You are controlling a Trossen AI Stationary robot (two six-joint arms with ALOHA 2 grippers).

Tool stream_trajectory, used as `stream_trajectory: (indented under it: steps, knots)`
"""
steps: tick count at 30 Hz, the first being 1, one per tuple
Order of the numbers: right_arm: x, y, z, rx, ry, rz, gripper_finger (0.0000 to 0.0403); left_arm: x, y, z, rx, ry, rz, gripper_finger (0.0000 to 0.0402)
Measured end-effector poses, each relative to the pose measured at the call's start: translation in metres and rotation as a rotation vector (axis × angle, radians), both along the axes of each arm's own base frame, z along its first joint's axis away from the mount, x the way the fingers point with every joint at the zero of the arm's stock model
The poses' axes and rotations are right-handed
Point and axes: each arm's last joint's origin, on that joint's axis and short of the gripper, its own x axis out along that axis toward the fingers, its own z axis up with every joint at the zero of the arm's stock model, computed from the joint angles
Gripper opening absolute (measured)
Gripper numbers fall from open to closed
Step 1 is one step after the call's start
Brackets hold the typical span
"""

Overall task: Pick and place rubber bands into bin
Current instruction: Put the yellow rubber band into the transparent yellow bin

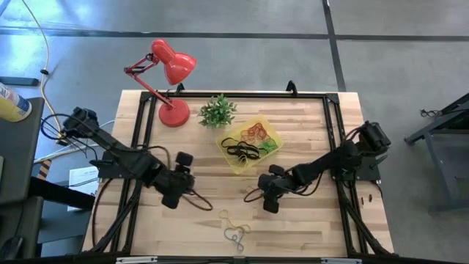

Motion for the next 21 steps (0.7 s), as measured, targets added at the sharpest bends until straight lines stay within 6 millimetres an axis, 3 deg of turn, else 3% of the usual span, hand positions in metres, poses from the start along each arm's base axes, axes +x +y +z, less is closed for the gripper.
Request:
stream_trajectory:
  steps: [8, 16, 21]
  knots:
    - [0.005, -0.006, -0.009, 0.013, 0.024, -0.033, 0.0145, -0.026, -0.009, 0.012, 0.037, -0.068, 0.084, 0.0117]
    - [0.009, 0.001, -0.022, 0.039, 0.029, -0.019, 0.014, -0.034, -0.013, 0.011, 0.054, -0.083, 0.131, 0.0117]
    - [0.006, 0.0, -0.023, 0.009, 0.056, -0.023, 0.0079, -0.034, -0.013, 0.011, 0.062, -0.092, 0.146, 0.0117]
